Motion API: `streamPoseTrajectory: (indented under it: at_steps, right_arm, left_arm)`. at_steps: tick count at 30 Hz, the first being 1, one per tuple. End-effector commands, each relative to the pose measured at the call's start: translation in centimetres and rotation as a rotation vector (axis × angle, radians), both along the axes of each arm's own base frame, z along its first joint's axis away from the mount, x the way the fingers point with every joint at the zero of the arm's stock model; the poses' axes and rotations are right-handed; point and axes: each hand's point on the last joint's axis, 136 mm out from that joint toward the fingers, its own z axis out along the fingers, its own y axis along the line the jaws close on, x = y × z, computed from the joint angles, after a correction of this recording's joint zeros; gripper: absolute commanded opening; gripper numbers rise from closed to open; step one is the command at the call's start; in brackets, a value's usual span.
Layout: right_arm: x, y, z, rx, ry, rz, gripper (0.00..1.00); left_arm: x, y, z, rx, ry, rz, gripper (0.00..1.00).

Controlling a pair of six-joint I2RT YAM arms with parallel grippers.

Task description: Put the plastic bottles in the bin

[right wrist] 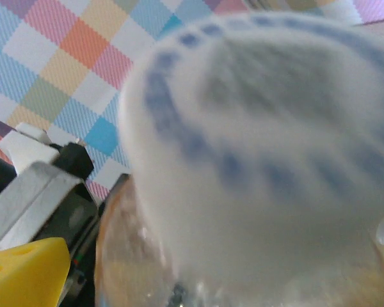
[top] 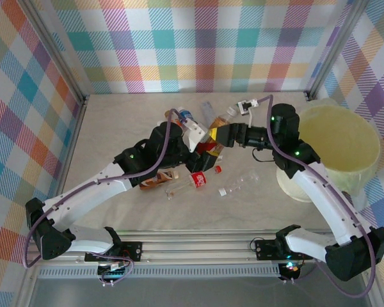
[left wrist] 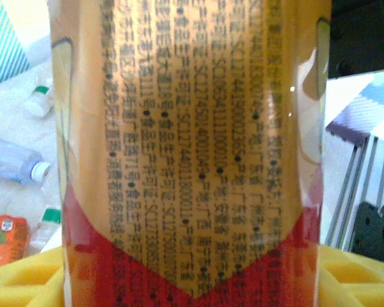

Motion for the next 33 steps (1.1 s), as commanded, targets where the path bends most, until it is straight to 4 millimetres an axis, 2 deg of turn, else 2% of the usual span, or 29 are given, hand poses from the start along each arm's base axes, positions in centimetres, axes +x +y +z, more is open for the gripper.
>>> streamPoseTrajectory:
  at_steps: [1, 4, 13, 18, 22, 25, 28, 33]
  right_arm:
    - [-0.2, 0.7, 1.9, 0.056, -0.086, 0.016, 1.00]
    - [0.6, 0.4, 1.1, 0.024, -0.075, -0.033, 0.98]
    - [1.4, 0.1, -0.4, -0.030, -0.036, -0.080, 0.69]
    - [1.6, -0.3, -0.5, -0.075, -0.025, -0.103, 0.61]
    - [2.3, -1.5, -0.6, -0.120, -0.046, -0.180, 0.59]
    - [3.2, -2.9, -0.4, -0.147, -0.060, -0.259, 0.55]
    - [4.5, -5.1, -0.1, -0.181, -0.080, -0.374, 0.54]
    - [5.9, -9.1, 1.6, -0.238, -0.171, -0.560, 0.52]
  left_arm:
    - [-0.3, -1.1, 2.5, -0.052, -0.088, -0.041, 0.50]
    - [-0.4, -1.4, 2.9, -0.080, -0.101, -0.052, 0.50]
    - [0.1, -1.7, 3.1, -0.096, -0.100, -0.035, 0.51]
    - [1.1, -1.4, 2.6, -0.077, -0.072, 0.030, 0.54]
    - [1.8, -0.7, 1.8, -0.052, -0.047, 0.090, 0.64]
    - [2.4, 0.2, 1.7, -0.050, -0.047, 0.152, 0.79]
    - [2.8, 1.7, 1.4, -0.064, -0.026, 0.208, 0.98]
    - [4.5, 5.3, 0.9, -0.079, -0.021, 0.389, 1.00]
